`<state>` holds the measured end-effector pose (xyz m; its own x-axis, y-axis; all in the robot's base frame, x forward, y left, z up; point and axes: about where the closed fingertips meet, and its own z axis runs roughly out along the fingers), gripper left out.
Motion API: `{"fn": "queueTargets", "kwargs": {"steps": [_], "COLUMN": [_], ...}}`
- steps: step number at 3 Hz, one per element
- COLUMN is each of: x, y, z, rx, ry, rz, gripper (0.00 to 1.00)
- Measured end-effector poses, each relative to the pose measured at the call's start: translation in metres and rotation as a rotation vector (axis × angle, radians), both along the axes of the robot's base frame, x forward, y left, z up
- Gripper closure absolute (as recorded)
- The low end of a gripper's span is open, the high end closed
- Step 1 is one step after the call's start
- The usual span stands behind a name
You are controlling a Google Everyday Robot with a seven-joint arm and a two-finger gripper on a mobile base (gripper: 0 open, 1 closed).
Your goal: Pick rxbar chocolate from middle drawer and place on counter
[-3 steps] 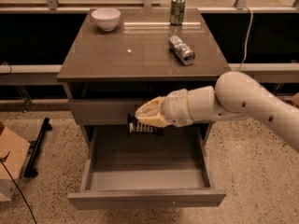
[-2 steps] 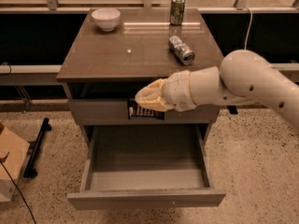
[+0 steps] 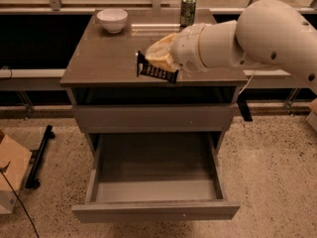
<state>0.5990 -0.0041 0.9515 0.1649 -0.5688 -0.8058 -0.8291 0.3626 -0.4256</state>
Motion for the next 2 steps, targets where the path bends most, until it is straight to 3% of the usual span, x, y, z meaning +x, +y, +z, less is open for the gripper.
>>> {"fn": "queueTargets", "kwargs": {"steps": [1, 2], "x": [0.038, 0.058], "y": [-0.008, -0.013], "z": [0.022, 0.035], "rx": [0.004, 0.009], "ry": [-0.081, -0.125], "rz": [-0.113, -0.177], "gripper": [1.00, 1.00]}}
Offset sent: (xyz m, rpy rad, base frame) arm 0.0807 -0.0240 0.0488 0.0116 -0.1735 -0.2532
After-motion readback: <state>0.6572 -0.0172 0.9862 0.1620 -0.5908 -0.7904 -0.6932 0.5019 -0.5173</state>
